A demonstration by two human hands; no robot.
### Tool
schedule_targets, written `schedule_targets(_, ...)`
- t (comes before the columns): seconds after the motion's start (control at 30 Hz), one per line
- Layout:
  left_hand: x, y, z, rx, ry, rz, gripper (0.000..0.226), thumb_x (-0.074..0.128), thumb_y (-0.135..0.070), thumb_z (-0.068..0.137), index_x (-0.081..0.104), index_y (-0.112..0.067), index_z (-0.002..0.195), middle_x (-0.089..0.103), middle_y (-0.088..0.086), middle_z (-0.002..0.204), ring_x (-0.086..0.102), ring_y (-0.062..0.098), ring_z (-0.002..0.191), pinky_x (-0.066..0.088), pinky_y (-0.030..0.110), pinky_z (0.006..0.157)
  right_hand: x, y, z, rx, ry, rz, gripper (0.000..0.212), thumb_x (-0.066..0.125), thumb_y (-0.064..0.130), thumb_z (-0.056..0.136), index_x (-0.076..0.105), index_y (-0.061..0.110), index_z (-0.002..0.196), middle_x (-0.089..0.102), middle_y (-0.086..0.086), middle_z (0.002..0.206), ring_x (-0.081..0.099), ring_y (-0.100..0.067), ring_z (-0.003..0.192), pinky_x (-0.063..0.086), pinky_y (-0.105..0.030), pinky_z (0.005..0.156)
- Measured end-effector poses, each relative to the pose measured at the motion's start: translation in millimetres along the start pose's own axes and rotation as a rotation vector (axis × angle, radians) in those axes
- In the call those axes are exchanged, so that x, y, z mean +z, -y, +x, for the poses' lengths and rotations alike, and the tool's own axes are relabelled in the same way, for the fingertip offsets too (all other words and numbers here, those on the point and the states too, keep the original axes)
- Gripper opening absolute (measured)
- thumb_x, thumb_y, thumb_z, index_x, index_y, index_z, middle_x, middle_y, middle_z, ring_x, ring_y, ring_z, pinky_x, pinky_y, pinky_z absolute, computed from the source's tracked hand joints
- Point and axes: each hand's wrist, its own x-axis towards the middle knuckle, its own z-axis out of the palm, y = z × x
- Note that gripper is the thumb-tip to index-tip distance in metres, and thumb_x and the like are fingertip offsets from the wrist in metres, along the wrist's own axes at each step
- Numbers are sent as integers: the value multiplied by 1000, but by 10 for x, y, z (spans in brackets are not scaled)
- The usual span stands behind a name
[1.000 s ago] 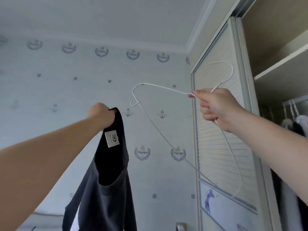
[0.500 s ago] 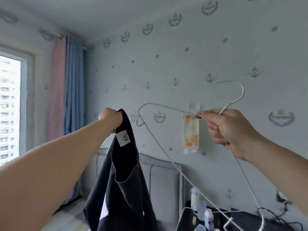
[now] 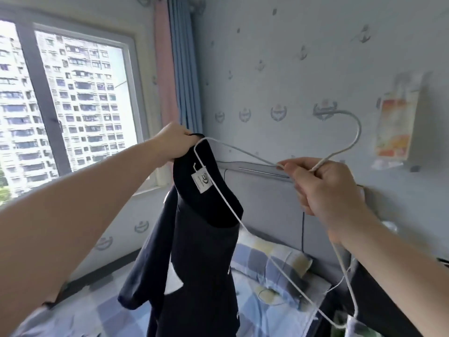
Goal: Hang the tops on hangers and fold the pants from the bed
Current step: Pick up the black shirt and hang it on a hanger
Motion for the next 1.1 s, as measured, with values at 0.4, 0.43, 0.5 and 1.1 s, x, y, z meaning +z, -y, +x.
schedule_targets(0.4,-381,1364,-821,252,228,249,28,58,-30,99,77,-18,81,66,-11,59,58,-2,48,41,9,44,1992,-991,-532,-26,224,-144,29,65,15,96,75,31,75,48,15,43,39,-2,38,30,-12,41)
schedule_targets(0.43,-296,1481,-926,253,275,253,28,57,-29,99,76,-18,81,67,-11,61,58,1,49,43,13,46,2160,-1088,-614,-14,231,-161,31,65,13,96,72,34,73,52,18,46,45,0,43,35,-13,45)
schedule_targets(0.5,-138,1766,-1090,228,325,271,28,56,-26,97,74,-13,81,68,2,69,57,11,56,46,22,51,2430,-1288,-790,22,226,-128,32,65,10,95,70,34,74,56,21,50,51,1,51,42,-19,52)
schedule_targets(1.1,76,3326,-1635,423,445,427,37,37,-54,95,63,-27,92,51,-19,68,50,0,67,34,17,57,1914,-2093,-1290,354,400,44,18,64,27,93,74,11,93,68,-9,73,43,-25,47,36,-22,45)
